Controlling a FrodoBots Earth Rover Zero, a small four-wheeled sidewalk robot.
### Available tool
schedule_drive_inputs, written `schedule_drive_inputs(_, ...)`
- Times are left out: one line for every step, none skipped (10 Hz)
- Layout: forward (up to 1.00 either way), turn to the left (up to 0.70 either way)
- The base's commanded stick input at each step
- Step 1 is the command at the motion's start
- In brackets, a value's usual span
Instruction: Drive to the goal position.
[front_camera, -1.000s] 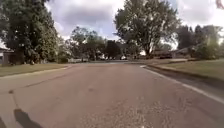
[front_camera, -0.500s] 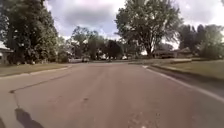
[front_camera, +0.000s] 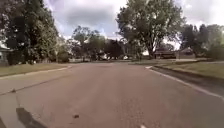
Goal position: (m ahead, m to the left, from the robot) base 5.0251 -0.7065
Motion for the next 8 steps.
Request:
schedule_drive_inputs(1.0, 0.0)
schedule_drive_inputs(1.0, -0.02)
schedule_drive_inputs(1.0, -0.21)
schedule_drive_inputs(1.0, -0.35)
schedule_drive_inputs(1.0, -0.29)
schedule_drive_inputs(1.0, 0.0)
schedule_drive_inputs(1.0, 0.0)
schedule_drive_inputs(1.0, 0.0)
